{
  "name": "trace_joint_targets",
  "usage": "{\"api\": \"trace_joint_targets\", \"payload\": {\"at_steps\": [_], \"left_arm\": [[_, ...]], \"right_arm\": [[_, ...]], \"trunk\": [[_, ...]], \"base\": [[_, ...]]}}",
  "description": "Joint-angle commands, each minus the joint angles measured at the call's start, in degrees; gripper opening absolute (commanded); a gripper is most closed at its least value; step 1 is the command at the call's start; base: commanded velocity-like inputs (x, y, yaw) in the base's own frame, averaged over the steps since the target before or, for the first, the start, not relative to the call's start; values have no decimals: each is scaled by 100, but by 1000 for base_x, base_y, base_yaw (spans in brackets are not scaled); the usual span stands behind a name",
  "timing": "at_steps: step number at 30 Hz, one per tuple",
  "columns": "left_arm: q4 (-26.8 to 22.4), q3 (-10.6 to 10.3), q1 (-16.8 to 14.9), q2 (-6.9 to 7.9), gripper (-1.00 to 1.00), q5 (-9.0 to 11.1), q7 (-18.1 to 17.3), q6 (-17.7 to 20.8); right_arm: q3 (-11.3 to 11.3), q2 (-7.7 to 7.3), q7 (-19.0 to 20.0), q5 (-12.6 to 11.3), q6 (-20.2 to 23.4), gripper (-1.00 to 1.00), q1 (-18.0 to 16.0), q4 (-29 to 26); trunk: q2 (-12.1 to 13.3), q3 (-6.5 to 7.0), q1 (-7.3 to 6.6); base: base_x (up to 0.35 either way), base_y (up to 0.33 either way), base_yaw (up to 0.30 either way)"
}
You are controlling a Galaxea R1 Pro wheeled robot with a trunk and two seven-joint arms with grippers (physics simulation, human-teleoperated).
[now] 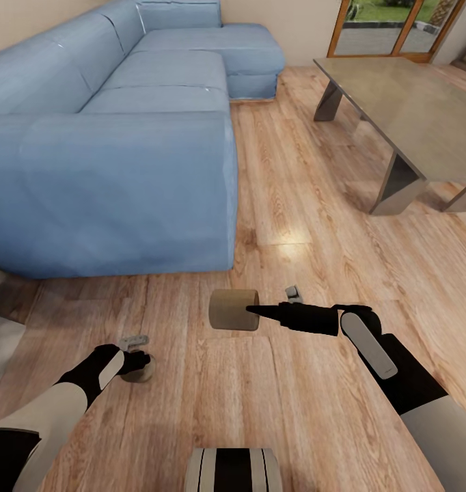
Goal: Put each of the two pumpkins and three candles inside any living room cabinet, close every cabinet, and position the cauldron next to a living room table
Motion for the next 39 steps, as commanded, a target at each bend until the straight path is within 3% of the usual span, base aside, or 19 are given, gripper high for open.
{"api": "trace_joint_targets", "payload": {"at_steps": [1,20,25,28,39], "left_arm": [[-13,-42,0,6,-100,63,43,27],[-13,-27,-5,65,-100,110,37,47],[-21,-20,-1,67,-100,112,39,55],[-22,-15,0,67,-100,121,42,63],[-39,17,0,100,-100,278,-35,125]], "right_arm": [[6,-3,3,-9,17,-100,-4,-1],[6,-7,7,-9,17,-100,-4,-1],[6,-7,9,-9,17,-100,-3,-1],[4,-7,8,-9,17,-100,-4,-1],[-3,-9,9,-9,17,-100,-4,11]], "trunk": [[-1,-4,-1],[24,417,-50],[24,417,-50],[28,484,-58],[43,727,-86]], "base": [[0,0,0],[0,0,0],[0,0,0],[0,0,0],[0,0,0]]}}
